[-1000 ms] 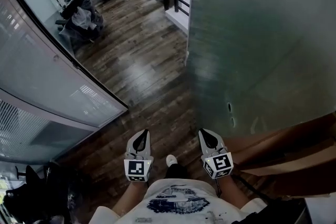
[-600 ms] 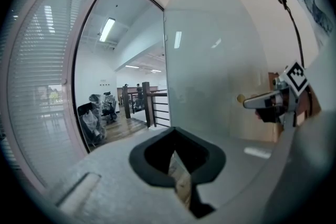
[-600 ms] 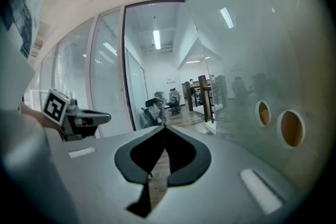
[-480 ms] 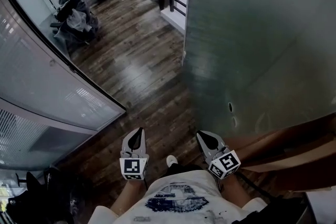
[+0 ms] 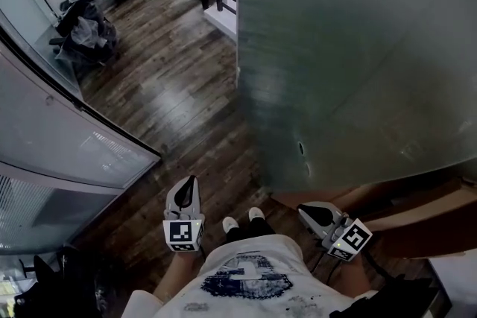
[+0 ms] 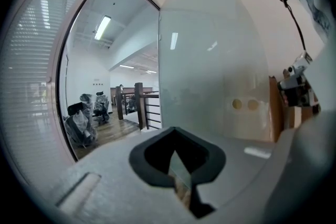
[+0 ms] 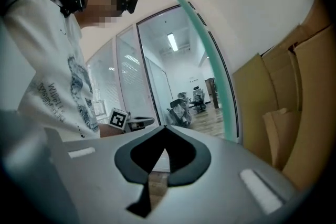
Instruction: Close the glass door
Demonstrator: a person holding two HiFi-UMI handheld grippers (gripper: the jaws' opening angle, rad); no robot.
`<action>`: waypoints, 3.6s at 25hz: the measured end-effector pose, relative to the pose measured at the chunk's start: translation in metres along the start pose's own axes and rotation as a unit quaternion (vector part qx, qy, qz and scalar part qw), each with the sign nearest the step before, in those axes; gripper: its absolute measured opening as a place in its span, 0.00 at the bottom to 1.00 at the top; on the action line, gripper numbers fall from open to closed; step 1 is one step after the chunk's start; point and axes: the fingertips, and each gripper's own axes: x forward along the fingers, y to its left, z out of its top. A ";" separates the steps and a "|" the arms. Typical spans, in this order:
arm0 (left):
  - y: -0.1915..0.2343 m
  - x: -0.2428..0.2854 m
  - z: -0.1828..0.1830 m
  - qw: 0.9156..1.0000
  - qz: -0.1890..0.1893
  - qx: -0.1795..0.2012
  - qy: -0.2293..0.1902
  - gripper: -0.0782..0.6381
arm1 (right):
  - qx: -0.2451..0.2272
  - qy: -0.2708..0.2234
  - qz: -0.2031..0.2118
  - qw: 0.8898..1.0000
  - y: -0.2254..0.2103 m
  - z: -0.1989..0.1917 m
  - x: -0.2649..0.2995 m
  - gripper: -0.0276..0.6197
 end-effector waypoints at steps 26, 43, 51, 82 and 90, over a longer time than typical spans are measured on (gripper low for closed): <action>-0.001 -0.006 0.024 0.997 0.076 0.003 -0.020 0.11 | 0.014 0.088 0.091 0.992 -0.149 -0.009 -0.007 0.41; -0.005 0.004 0.037 0.997 0.072 0.015 -0.029 0.11 | -0.016 0.095 0.113 0.989 -0.141 -0.021 0.025 0.43; -0.014 0.013 0.047 0.997 0.060 0.028 -0.039 0.11 | -0.033 0.098 0.121 0.987 -0.137 -0.021 0.041 0.44; -0.077 0.040 0.061 0.998 0.015 0.046 -0.032 0.11 | -0.161 0.124 0.201 0.958 -0.121 -0.039 0.067 0.31; -0.069 0.034 0.052 0.999 0.026 0.033 -0.033 0.11 | -0.152 0.129 0.211 0.957 -0.113 -0.047 0.078 0.25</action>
